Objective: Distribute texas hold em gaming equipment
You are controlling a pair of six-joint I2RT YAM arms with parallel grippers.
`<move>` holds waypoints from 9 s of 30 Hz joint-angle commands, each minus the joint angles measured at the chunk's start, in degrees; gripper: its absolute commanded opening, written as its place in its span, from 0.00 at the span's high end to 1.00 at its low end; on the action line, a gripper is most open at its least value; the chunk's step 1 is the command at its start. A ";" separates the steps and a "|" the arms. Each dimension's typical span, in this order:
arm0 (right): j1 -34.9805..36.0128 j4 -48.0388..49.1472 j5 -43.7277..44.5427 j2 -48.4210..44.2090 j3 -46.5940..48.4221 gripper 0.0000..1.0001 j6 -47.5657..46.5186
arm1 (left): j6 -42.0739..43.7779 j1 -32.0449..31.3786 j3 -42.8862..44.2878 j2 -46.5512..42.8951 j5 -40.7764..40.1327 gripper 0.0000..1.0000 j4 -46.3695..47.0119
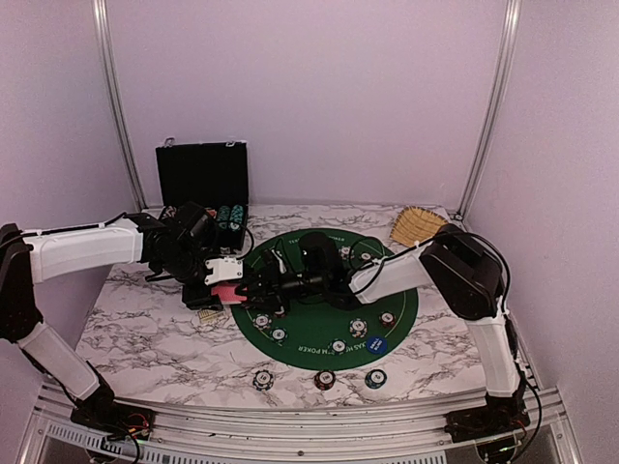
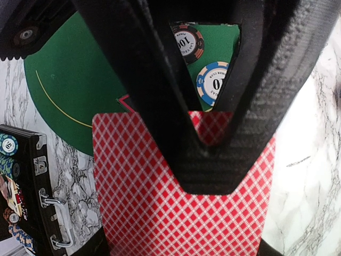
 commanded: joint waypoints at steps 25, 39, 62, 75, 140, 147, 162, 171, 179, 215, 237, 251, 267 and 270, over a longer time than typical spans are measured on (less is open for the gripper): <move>-0.86 1.24 -0.26 -3.53 -1.81 0.81 -0.55 | -1.16 -0.20 1.11 1.68 -1.82 0.83 -0.42; -1.28 1.98 -0.17 -5.10 -3.37 0.85 -0.43 | -1.08 -0.20 1.16 1.84 -2.27 0.84 -0.42; -0.41 6.57 -1.22 -0.67 -1.82 0.87 3.25 | -1.17 -0.19 1.36 1.46 -2.36 0.84 -0.52; -0.60 8.82 -1.16 -1.46 -3.13 1.00 4.20 | -1.26 -0.11 1.24 1.25 -2.54 0.85 -0.53; -12.62 -9.56 3.63 13.72 13.97 1.00 -5.69 | -1.43 4.28 -2.19 -3.83 -1.71 0.91 -3.21; -12.41 -16.77 6.10 11.33 11.74 0.87 -10.70 | -1.58 4.28 -1.96 -3.66 -1.01 0.91 -3.21; -11.81 -26.51 13.73 -2.44 6.33 0.07 -20.94 | -3.00 4.20 0.48 -1.89 0.73 0.91 -3.26; -6.23 -12.35 2.81 -4.90 0.06 0.02 -13.02 | -3.87 4.11 2.33 -1.22 1.89 0.92 -3.29; -2.01 2.76 -0.44 -4.18 -3.95 0.05 -4.67 | -4.38 3.37 3.69 -0.86 2.43 0.92 -3.89; 1.09 13.65 -4.17 4.53 4.07 0.29 5.35 | -5.39 0.91 5.07 -1.07 3.80 0.94 -5.34; 2.05 19.63 -5.08 10.36 10.76 0.67 11.76 | -5.80 -0.85 4.63 -0.09 3.66 0.92 -5.62; 2.04 26.22 -4.66 9.61 6.51 0.93 15.80 | -6.49 -0.81 3.74 -1.50 4.88 0.28 -3.60; 2.06 26.79 -4.80 8.92 5.42 0.94 16.15 | -3.30 0.15 1.68 -3.89 10.00 0.18 -4.00; 2.08 26.72 -4.74 8.85 4.94 0.94 16.05 | -3.28 0.62 1.81 -4.00 10.12 0.20 -4.11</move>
